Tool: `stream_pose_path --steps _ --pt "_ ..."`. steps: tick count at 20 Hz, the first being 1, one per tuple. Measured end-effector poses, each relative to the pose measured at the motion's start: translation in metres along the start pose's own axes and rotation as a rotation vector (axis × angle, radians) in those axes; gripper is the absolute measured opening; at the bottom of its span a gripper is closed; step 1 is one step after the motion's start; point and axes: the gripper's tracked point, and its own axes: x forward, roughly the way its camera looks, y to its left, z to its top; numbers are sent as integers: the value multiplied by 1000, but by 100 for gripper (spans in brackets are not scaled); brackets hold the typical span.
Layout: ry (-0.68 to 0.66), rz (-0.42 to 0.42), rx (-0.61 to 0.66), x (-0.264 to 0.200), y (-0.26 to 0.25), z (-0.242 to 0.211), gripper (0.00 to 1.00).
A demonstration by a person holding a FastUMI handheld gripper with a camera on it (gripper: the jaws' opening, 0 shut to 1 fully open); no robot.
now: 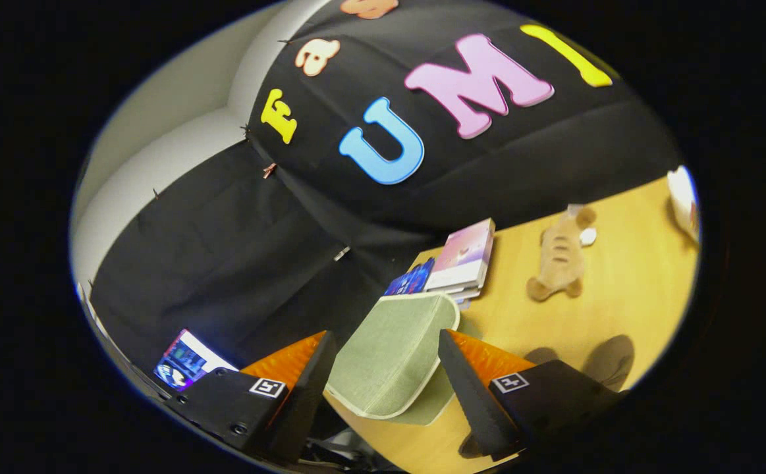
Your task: Open the storage box then place both shoes into the box .Put the left shoe in first, then the right shoe, with the right side of both shoes facing outward in a uniform manner.
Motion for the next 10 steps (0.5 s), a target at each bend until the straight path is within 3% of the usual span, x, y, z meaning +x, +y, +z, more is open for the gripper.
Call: stream_pose_path --steps 10 --pt "233 185 405 61 -44 -73 97"
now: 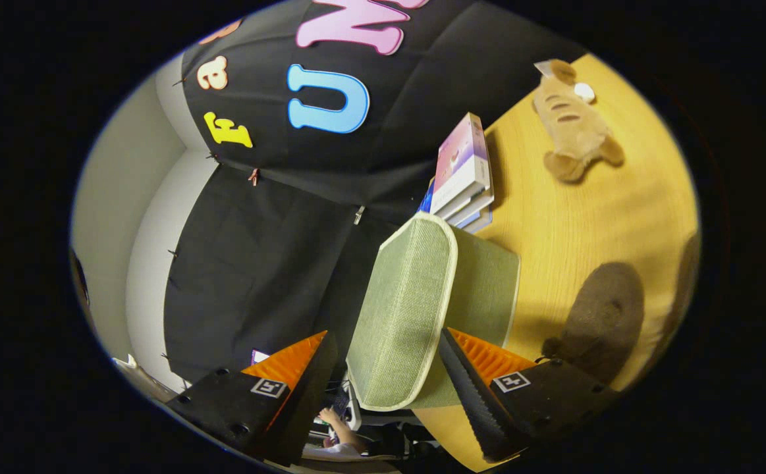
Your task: Open the storage box then place both shoes into the box .Put the left shoe in first, then the right shoe, with the right side of both shoes facing outward in a uniform manner.
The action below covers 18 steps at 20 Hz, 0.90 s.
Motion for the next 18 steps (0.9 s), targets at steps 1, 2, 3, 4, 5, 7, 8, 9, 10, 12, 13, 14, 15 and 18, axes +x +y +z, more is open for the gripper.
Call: stream_pose_path --steps 1,2,3,4,5,7,8,9,10,12,13,14,15,18 --pt "13 13 28 6 -5 -4 97" --pt "24 19 55 11 -10 -6 97" --pt "37 12 80 16 -20 -11 97" --pt "49 11 101 21 -26 -14 97" --pt "59 25 119 26 -27 -16 97" --pt "65 67 166 29 -23 -17 96" --pt "65 77 175 31 -22 -17 96" --pt "66 83 181 33 -23 -17 95" --pt "70 93 185 34 -24 -17 96" --pt "73 93 194 36 -25 -17 94" --pt "73 96 194 38 -25 -18 94" --pt "74 99 193 39 -25 -18 89" --pt "74 113 195 37 -23 -18 88" --pt "85 92 214 36 -30 -18 56"
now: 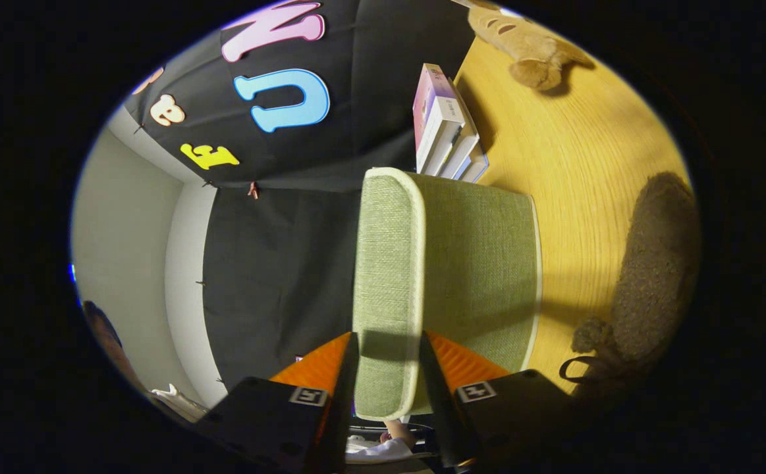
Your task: Open the storage box then place both shoes into the box .Put the left shoe in first, then the right shoe, with the right side of both shoes facing outward in a uniform manner.
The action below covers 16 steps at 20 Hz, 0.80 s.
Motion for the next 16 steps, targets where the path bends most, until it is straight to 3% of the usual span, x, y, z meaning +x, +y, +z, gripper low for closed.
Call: stream_pose_path --steps 2,3,4,6,13,16 --pt "11 -7 -8 0 2 -4 43" --pt "10 -12 -9 -4 0 -5 43" --pt "15 -1 -13 -1 1 -7 27" --pt "-2 20 -39 -13 13 -4 15" --pt "-66 40 -116 -11 51 0 11" --pt "-67 11 -146 -2 62 -2 11"
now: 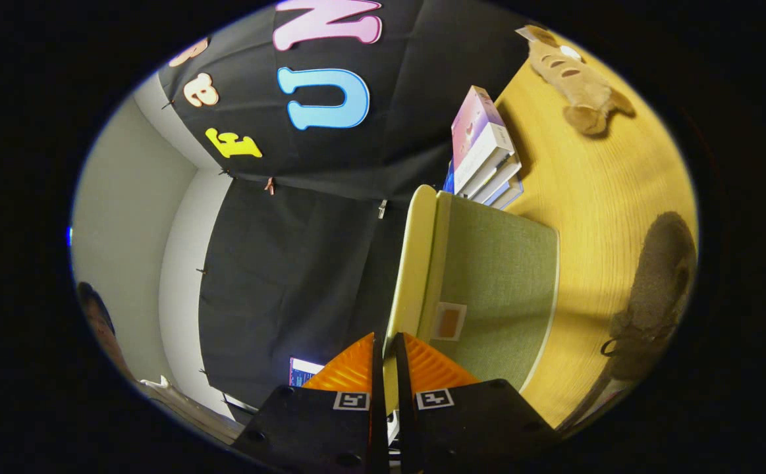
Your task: Open the storage box then place both shoes into the box .Put the left shoe in first, then the right shoe, with the right side of both shoes facing outward in a uniform manner.
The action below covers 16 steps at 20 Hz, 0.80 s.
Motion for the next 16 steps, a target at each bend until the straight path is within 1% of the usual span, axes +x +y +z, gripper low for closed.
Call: stream_pose_path --steps 1,2,3,4,5,7,10,12,13,16 --pt "9 -27 -5 1 -5 -1 11" --pt "15 -81 -5 3 -17 -1 11" --pt "28 -169 -9 3 -40 -5 11" --pt "37 -175 6 3 -47 -9 11" --pt "23 -152 26 4 -42 -6 11" --pt "1 -131 19 11 -35 -2 11" --pt "-17 -81 74 21 -28 3 11" --pt "-12 -91 82 25 -31 0 11" --pt "1 -92 91 31 -31 -4 14" --pt "39 -94 101 41 -28 -12 14"
